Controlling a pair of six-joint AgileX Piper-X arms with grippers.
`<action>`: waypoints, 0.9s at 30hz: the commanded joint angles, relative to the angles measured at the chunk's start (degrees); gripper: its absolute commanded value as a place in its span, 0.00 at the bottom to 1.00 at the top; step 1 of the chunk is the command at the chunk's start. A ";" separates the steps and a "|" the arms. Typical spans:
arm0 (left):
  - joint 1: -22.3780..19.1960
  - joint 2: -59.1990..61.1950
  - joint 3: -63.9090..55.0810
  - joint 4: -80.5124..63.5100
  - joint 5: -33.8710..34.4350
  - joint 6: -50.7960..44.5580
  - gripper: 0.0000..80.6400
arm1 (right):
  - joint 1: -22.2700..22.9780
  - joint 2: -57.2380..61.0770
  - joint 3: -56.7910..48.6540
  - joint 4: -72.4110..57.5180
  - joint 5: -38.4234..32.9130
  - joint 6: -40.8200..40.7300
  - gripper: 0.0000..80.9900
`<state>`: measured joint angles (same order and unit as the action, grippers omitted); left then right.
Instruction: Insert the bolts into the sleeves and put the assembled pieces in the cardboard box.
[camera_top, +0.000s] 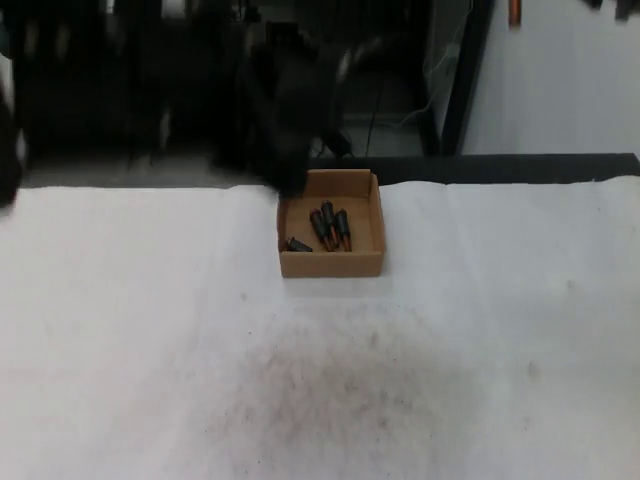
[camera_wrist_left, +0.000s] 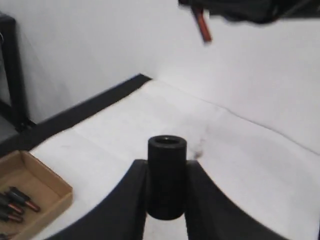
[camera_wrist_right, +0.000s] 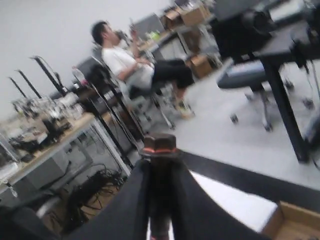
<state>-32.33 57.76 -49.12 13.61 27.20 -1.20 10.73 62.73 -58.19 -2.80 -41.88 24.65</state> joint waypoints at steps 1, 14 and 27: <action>0.38 -3.64 8.80 -11.84 2.42 -12.48 0.00 | 3.26 -2.29 4.05 -15.95 -0.54 7.69 0.01; 0.38 -5.34 24.97 -43.28 11.32 -21.17 0.00 | 24.01 0.69 10.47 -22.82 3.59 -1.41 0.01; 0.38 -5.34 24.97 -43.04 11.75 -5.33 0.00 | 28.04 0.66 10.47 -27.62 7.68 -6.70 0.01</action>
<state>-32.03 52.89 -24.06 -28.74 39.89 -7.09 38.62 63.67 -47.48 -28.61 -34.52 18.34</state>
